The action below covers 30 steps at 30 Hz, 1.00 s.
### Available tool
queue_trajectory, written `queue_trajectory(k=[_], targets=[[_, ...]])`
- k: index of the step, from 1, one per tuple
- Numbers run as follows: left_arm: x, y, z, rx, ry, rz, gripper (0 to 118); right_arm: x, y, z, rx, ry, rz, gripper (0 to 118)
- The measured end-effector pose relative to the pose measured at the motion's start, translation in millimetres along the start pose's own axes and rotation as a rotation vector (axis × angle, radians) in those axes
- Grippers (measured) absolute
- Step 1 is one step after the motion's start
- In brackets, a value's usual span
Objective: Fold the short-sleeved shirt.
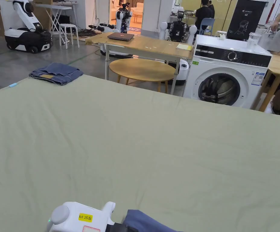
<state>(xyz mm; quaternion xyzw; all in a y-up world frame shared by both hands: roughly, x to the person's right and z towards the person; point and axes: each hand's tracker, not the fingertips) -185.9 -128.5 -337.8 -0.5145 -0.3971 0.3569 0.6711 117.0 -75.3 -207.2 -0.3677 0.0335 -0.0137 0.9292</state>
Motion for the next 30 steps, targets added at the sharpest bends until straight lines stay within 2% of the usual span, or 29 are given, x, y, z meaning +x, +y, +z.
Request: queue_trajectory(k=[2, 3, 9, 14, 20, 26, 30], targets=[[-6, -3, 4, 0.011, -0.081, 0.061, 25, 0, 0, 1, 0.005, 0.006, 0.002, 0], [-4, -4, 5, 0.013, -0.064, 0.048, 23, -1, 0, 2, 0.011, 0.007, 0.008, 0], [14, -2, 15, 0.011, -0.042, 0.026, 21, -7, 15, 15, 0.055, -0.005, 0.071, 0], [29, 9, 55, 0.032, 0.025, -0.016, 21, -13, 47, 19, 0.168, -0.003, 0.107, 0], [35, 16, 150, 0.113, 0.158, -0.023, 21, -26, 83, 11, 0.249, 0.019, 0.127, 0], [33, 44, 277, 0.165, 0.384, -0.038, 21, -35, 110, 2, 0.275, 0.038, 0.122, 0], [27, 61, 361, 0.226, 0.472, 0.008, 21, -37, 114, -3, 0.27, 0.026, 0.126, 0]])
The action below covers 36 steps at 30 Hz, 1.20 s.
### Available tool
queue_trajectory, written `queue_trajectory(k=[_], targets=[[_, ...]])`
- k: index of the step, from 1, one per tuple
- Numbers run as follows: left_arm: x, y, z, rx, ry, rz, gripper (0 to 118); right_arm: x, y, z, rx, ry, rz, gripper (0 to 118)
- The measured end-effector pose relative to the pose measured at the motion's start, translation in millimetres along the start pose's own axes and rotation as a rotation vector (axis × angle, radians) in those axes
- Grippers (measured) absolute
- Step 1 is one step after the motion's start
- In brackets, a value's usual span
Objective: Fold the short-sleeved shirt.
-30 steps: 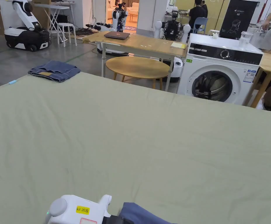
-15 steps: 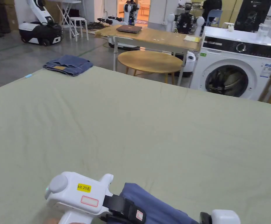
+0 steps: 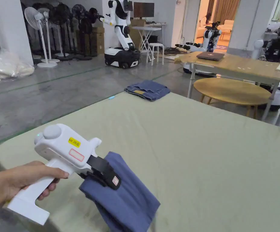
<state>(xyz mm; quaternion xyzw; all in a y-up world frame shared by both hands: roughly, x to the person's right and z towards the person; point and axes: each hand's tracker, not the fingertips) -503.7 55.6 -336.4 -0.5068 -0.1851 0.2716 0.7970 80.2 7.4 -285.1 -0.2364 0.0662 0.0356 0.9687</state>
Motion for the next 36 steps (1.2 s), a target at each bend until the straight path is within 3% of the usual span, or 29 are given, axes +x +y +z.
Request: queue_trajectory(k=[8, 19, 21, 25, 30, 36], targets=[[-64, 43, 71, 0.006, 0.239, 0.102, 21, 5, -9, -5, -0.024, -0.029, -0.013, 0], [-106, 50, 56, -0.047, 0.329, 0.2, 21, 0, -10, -17, -0.059, -0.036, 0.0, 0], [-107, 50, 59, -0.052, 0.337, 0.212, 46, -2, -10, -17, -0.061, -0.032, 0.007, 0], [-98, 54, 81, 0.009, 0.478, 0.165, 57, -4, -9, -17, -0.06, -0.025, 0.015, 0], [-85, 51, 107, 0.123, 0.559, 0.115, 57, -3, -11, -17, -0.058, -0.017, 0.012, 0], [-54, 34, 83, 0.233, 0.537, -0.008, 57, 3, -14, -16, -0.071, -0.014, -0.002, 0]])
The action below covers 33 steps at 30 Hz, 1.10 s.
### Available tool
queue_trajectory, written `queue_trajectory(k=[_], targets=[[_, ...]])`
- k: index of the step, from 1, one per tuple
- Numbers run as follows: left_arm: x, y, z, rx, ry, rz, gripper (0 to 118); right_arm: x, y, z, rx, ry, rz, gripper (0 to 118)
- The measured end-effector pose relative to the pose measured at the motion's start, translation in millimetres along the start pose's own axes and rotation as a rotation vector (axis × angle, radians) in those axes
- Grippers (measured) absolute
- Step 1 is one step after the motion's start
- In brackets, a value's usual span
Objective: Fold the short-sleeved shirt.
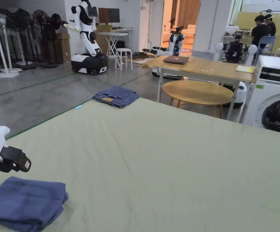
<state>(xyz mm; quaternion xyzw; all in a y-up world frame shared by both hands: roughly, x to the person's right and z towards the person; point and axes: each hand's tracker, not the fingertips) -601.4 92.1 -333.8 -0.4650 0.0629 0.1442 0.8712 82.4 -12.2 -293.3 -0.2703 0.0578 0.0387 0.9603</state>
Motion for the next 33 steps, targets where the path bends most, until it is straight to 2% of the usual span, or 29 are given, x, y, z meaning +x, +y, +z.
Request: queue_trajectory(k=[6, 8, 12, 13, 17, 23, 25, 27, 31, 33], targets=[[70, -42, -29, 0.091, -0.216, -0.011, 57, 10, 5, 7, 0.028, -0.008, -0.023, 0], [107, -60, -40, 0.119, -0.299, -0.062, 57, 15, 8, 10, 0.04, -0.015, -0.041, 0], [178, -85, -54, 0.202, -0.348, -0.112, 57, 23, 12, 12, 0.064, -0.026, -0.07, 0], [197, -90, -55, 0.278, -0.337, -0.152, 57, 25, 13, 12, 0.072, -0.031, -0.075, 0], [270, -124, -53, 0.434, -0.305, -0.156, 57, 34, 18, 15, 0.109, -0.057, -0.103, 0], [356, -167, -52, 0.651, -0.205, -0.361, 57, 49, 26, 21, 0.163, -0.095, -0.133, 0], [377, -181, -50, 0.708, -0.21, -0.352, 56, 54, 27, 25, 0.187, -0.11, -0.137, 0], [391, -189, -46, 0.756, -0.174, -0.384, 51, 58, 28, 29, 0.206, -0.126, -0.14, 0], [405, -194, -44, 0.754, -0.163, -0.345, 17, 65, 27, 36, 0.251, -0.14, -0.175, 0], [411, -196, -46, 0.764, -0.16, -0.313, 3, 65, 24, 39, 0.275, -0.146, -0.182, 0]])
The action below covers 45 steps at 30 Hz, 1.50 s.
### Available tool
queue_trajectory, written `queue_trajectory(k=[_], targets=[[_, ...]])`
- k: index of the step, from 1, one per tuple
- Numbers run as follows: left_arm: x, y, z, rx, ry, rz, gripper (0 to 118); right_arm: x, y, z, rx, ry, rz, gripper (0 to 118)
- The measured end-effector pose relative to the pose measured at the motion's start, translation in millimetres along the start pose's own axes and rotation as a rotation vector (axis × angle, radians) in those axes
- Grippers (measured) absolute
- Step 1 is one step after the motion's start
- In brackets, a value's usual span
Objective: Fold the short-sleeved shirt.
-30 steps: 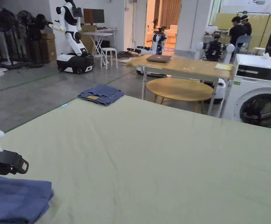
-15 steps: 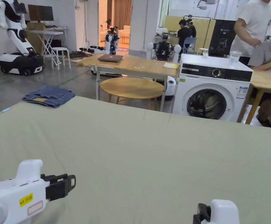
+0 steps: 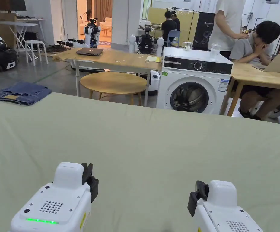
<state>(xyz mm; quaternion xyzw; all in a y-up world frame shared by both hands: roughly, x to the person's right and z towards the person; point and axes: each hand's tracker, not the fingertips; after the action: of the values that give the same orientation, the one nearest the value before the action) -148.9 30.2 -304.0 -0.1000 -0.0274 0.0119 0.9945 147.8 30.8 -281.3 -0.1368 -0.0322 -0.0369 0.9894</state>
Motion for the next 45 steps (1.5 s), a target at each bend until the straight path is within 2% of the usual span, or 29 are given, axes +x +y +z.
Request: queue_trajectory(k=[2, 6, 9, 14, 19, 26, 28, 30, 31, 32, 33, 34, 35, 37, 39, 45], targets=[[3, -3, 5, 0.011, 0.019, 0.004, 0, -2, -1, 3, 0.011, -0.016, 0.006, 0], [11, -2, 12, 0.021, -0.013, 0.004, 0, -3, 1, 8, 0.015, -0.01, -0.016, 0], [15, 0, 14, 0.04, -0.014, 0.016, 0, -4, 2, 10, 0.026, -0.02, 0.005, 0], [14, 4, 15, 0.058, -0.013, -0.002, 0, -2, 2, 17, 0.049, -0.03, -0.009, 0], [7, 3, 15, 0.052, -0.002, 0.031, 0, -2, 2, 17, 0.064, -0.043, 0.008, 0], [4, 6, 16, 0.037, 0.0, -0.006, 0, -3, 3, 16, 0.089, -0.067, 0.036, 0], [5, 7, 17, 0.046, 0.018, -0.02, 11, -5, 3, 16, 0.091, -0.087, 0.05, 1], [3, 9, 18, 0.052, 0.015, -0.007, 44, -6, 3, 16, 0.101, -0.097, 0.056, 23], [1, 9, 18, 0.053, 0.002, 0.007, 57, -6, 3, 16, 0.101, -0.097, 0.055, 37], [0, 9, 18, 0.048, -0.005, 0.016, 71, -6, 3, 16, 0.101, -0.097, 0.054, 58], [1, 9, 18, 0.048, 0.0, 0.019, 82, -5, 4, 16, 0.103, -0.095, 0.051, 67], [1, 9, 18, 0.052, 0.009, 0.019, 90, -5, 4, 16, 0.105, -0.096, 0.05, 69], [1, 9, 18, 0.054, 0.013, 0.019, 93, -6, 4, 17, 0.114, -0.102, 0.057, 70], [0, 9, 19, 0.062, 0.013, 0.019, 93, -7, 5, 16, 0.119, -0.113, 0.07, 78], [0, 8, 19, 0.071, 0.011, 0.015, 93, -7, 5, 16, 0.123, -0.109, 0.074, 94], [3, 8, 17, 0.058, 0.028, -0.02, 93, -8, 6, 16, 0.127, -0.093, 0.078, 95]])
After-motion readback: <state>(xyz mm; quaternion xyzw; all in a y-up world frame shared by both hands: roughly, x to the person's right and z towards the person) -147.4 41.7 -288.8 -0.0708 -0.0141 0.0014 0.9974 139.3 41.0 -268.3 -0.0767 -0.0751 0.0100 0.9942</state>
